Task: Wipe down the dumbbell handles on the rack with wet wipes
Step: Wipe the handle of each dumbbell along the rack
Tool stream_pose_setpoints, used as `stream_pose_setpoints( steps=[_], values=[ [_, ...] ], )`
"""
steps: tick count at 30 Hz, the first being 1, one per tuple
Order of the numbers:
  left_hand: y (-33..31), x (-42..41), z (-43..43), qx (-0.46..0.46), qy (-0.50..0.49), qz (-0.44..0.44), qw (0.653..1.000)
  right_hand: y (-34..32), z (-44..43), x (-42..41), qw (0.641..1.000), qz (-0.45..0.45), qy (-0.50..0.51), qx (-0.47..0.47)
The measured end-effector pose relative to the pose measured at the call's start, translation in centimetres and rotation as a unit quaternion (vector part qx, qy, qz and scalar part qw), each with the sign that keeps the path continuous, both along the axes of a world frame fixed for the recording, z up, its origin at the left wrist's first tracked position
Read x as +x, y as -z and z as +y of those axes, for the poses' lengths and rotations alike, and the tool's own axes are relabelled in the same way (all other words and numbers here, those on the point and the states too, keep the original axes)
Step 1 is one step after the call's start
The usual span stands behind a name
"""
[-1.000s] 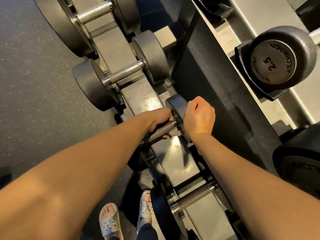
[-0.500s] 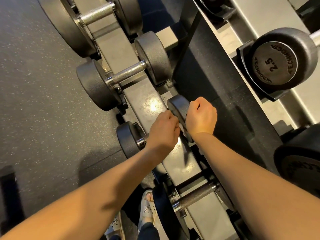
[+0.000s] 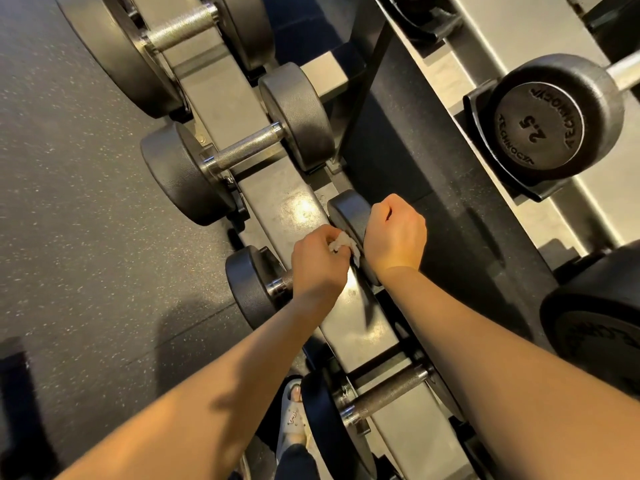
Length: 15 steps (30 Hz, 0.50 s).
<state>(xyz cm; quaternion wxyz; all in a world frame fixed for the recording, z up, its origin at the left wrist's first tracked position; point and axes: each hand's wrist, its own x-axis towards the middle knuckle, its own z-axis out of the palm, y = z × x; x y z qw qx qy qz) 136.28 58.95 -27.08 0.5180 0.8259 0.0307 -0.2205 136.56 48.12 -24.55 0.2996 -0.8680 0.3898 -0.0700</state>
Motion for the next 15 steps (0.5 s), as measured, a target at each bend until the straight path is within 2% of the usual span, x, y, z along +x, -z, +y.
stream_pose_setpoints(
  steps=[2,6,9,12,13,15],
  values=[
    [0.0,0.6,0.3,0.001,0.004,-0.006,1.0,-0.1,0.0,0.0,1.0,0.001,-0.002,0.007],
    [-0.6,3.7,1.0,0.04,0.093,0.0,0.995,-0.5,0.1,0.0,1.0,-0.002,-0.007,0.009],
    [-1.7,7.0,2.9,0.067,0.171,0.115,0.976,-0.5,0.0,-0.2,1.0,-0.003,-0.013,0.009],
    [-2.2,8.9,5.1,-0.007,0.221,0.282,0.934,-0.6,0.1,-0.2,1.0,-0.007,-0.009,0.009],
    [-2.0,8.8,5.4,-0.005,0.242,0.291,0.925,-0.6,0.1,-0.2,1.0,-0.007,-0.009,0.008],
    [-1.2,7.9,5.6,0.096,0.321,0.168,0.927,-0.6,0.1,-0.2,1.0,-0.009,-0.008,0.009]
  ],
)
